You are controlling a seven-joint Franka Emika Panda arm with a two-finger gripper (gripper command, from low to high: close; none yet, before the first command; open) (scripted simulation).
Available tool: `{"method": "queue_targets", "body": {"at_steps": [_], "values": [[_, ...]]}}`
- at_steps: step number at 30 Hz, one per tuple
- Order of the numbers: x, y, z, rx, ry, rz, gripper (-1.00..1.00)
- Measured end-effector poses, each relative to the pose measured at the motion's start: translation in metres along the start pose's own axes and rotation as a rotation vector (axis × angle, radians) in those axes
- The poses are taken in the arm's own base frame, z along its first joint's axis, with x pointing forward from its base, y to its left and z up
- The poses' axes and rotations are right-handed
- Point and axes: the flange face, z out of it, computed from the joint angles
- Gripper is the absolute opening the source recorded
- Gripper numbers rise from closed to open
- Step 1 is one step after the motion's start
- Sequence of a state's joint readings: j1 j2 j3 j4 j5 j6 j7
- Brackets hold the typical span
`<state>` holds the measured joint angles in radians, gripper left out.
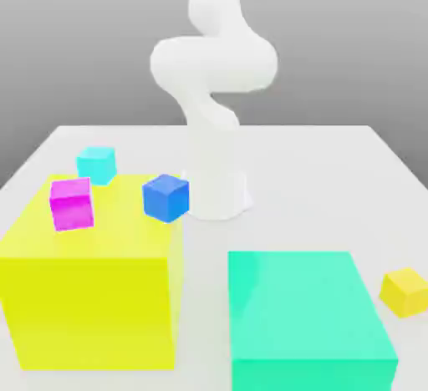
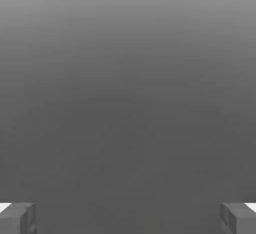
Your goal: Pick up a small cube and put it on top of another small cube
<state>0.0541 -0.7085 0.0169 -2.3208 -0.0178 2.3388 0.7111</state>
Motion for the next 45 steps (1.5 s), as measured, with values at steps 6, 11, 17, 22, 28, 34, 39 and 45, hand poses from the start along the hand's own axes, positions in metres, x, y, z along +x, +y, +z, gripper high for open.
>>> {"method": "queue_targets", "body": {"at_steps": [6, 11, 17, 22, 28, 34, 39, 45], "values": [[-0.072, -0.044, 0.118, -0.04, -0.181, -0.4, 0.0], [-0.156, -0.064, 0.199, -0.035, -0.335, -0.732, 0.0], [-0.281, -0.067, 0.271, 0.018, -0.53, -1.137, 0.0], [-0.394, -0.046, 0.307, 0.103, -0.698, -1.471, 0.0], [-0.474, -0.007, 0.351, 0.166, -0.804, -1.649, 0.0], [-0.487, 0.004, 0.368, 0.165, -0.808, -1.654, -1.0], [-0.479, -0.003, 0.357, 0.166, -0.808, -1.654, -1.0], [-0.379, -0.012, 0.334, 0.028, -0.776, -1.445, -1.0]]}}
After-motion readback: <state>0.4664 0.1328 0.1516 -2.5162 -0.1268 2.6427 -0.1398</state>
